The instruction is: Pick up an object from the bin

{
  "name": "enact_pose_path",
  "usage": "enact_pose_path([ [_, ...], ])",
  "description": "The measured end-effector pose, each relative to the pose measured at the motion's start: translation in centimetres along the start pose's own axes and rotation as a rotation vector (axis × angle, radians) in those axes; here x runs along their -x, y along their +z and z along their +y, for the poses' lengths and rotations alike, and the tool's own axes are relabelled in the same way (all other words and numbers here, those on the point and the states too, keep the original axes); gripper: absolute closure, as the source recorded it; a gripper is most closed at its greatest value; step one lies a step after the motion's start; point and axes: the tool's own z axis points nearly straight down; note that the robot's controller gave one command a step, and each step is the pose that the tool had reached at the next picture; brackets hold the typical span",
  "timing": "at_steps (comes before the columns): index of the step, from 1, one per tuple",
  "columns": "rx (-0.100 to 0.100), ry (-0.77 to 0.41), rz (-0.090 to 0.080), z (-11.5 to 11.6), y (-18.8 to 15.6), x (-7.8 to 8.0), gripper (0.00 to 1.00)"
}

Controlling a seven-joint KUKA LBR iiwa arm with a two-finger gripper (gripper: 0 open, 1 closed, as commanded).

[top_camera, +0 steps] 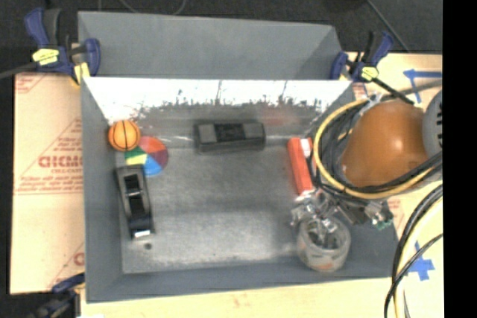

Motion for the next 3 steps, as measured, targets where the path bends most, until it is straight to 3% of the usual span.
enact_pose_path([
  [1, -0.008, 0.011, -0.006, 0.1, -1.8, 1.6, 1.0],
  [2, 0.008, 0.004, 0.012, 0.5, -3.5, 1.2, 1.0],
  [3, -0.002, -0.037, 0.0, -4.2, -7.5, -0.4, 1.0],
])
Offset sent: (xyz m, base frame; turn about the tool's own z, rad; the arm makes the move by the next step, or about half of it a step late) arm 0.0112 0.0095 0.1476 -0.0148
